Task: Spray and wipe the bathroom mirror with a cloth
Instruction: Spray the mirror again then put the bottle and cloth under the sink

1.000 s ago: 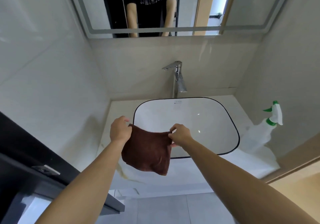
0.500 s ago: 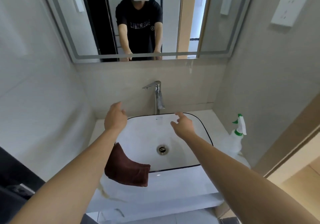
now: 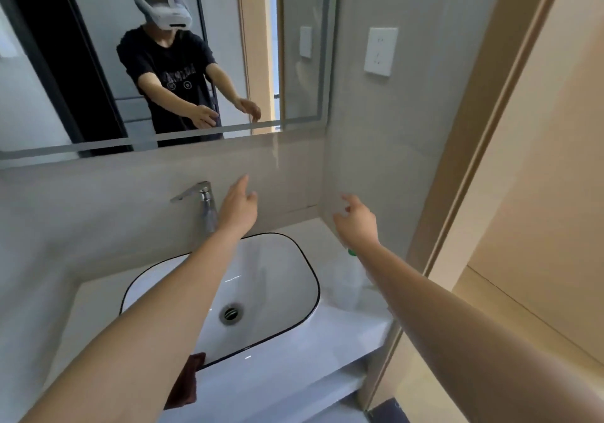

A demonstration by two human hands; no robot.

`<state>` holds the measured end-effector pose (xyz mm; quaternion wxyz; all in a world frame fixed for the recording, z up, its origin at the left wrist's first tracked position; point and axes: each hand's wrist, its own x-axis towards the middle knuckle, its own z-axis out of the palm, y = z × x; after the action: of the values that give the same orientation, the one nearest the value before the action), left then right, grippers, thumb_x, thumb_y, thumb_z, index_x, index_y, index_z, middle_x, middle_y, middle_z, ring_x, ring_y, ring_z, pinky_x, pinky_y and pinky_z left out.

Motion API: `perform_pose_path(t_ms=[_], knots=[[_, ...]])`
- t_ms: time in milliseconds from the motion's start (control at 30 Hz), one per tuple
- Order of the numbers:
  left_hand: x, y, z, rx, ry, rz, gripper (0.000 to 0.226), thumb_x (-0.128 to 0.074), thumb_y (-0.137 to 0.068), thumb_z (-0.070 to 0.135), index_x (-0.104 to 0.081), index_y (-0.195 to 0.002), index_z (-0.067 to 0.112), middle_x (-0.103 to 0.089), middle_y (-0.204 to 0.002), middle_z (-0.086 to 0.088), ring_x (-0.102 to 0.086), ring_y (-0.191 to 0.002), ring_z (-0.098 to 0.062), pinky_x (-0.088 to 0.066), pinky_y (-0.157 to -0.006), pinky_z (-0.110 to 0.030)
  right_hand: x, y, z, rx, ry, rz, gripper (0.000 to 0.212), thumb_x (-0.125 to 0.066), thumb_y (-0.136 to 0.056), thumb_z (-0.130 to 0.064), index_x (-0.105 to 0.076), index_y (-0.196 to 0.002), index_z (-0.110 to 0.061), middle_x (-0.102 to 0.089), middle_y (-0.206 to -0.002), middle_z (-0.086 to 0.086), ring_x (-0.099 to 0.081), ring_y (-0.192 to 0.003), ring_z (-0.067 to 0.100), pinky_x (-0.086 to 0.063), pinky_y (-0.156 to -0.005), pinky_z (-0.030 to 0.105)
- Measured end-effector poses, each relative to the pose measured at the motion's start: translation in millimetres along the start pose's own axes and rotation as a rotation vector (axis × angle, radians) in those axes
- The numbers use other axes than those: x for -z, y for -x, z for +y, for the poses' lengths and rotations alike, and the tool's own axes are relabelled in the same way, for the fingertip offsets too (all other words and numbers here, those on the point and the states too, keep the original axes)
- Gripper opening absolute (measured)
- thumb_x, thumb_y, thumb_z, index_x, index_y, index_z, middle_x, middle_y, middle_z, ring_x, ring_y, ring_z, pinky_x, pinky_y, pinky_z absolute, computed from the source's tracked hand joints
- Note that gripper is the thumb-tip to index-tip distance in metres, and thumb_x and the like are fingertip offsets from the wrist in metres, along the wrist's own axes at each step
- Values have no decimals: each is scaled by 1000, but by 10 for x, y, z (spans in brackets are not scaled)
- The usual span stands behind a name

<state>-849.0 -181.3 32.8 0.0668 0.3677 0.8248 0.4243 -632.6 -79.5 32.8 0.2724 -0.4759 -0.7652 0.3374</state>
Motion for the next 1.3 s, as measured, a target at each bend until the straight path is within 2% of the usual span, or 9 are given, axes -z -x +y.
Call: perform_pose_path(t_ms=[267,400,567,667,733,833,900,1033,1300], knots=[[-1111,-23,350,-34,128,-320,54,-38,-99,2,-32,-151,13,-43,-153,-11,-48,-132,-33,-38,-103,-34,82,132,849,-325,-19,169,41,-56,-90,-7,-55,-131,-6,-55,-133,15,-55,-120,32,-36,-82,25],[-1516,-138,166,-6,179,-531,58,-34,-98,1,-29,-153,19,-40,-155,-6,-44,-136,-27,-36,-106,-33,-192,213,1137,-511,-66,177,39,-60,-88,-10,-58,-127,-9,-61,-128,12,-59,-114,29,-43,-82,27],[-1859,-232,-86,73,126,-718,57,-35,-99,2,-27,-155,11,-35,-158,-9,-36,-144,-27,-30,-115,-36,-607,274,1387,-625,-119,182,45,-63,-87,-11,-56,-131,-14,-63,-128,8,-62,-110,26,-56,-92,37],[-2079,-227,-216,105,99,-787,55,-39,-98,1,-34,-152,5,-39,-155,-14,-41,-140,-30,-33,-114,-36,-792,259,1504,-645,-129,161,52,-71,-87,-15,-52,-136,-14,-60,-133,8,-60,-110,24,-52,-84,31],[-2237,-190,-306,116,61,-835,48,-39,-98,1,-42,-146,2,-46,-148,-11,-47,-133,-29,-36,-106,-32,-917,215,1602,-651,-134,163,64,-78,-83,-21,-49,-140,-14,-56,-136,7,-58,-117,24,-48,-83,30],[-2465,-136,-382,89,4,-918,31,-38,-96,1,-61,-117,0,-58,-118,-12,-55,-106,-28,-41,-88,-31,-1091,120,1747,-625,-85,162,84,-85,-76,-31,-40,-146,-15,-51,-141,7,-54,-126,27,-51,-98,36],[-2574,-138,-388,60,-35,-971,21,-40,-93,3,-61,-95,3,-62,-107,-14,-55,-92,-27,-42,-80,-31,-1179,23,1826,-590,-70,143,92,-88,-74,-32,-35,-148,-16,-50,-143,7,-52,-128,28,-48,-97,36],[-2663,-144,-351,59,-69,-1045,37,-39,-93,3,-63,-122,5,-63,-120,-9,-56,-104,-26,-41,-85,-32,-1316,-133,1913,-536,-77,140,94,-92,-66,-34,-37,-141,-19,-57,-131,6,-58,-117,29,-45,-79,34],[-2400,-284,-182,53,25,-941,31,-43,-96,10,-69,-113,6,-69,-115,-9,-62,-100,-23,-47,-84,-30,-1310,-311,1654,-450,-187,259,83,-92,-66,-37,-43,-131,-21,-60,-113,-3,-61,-107,25,-51,-76,36]])
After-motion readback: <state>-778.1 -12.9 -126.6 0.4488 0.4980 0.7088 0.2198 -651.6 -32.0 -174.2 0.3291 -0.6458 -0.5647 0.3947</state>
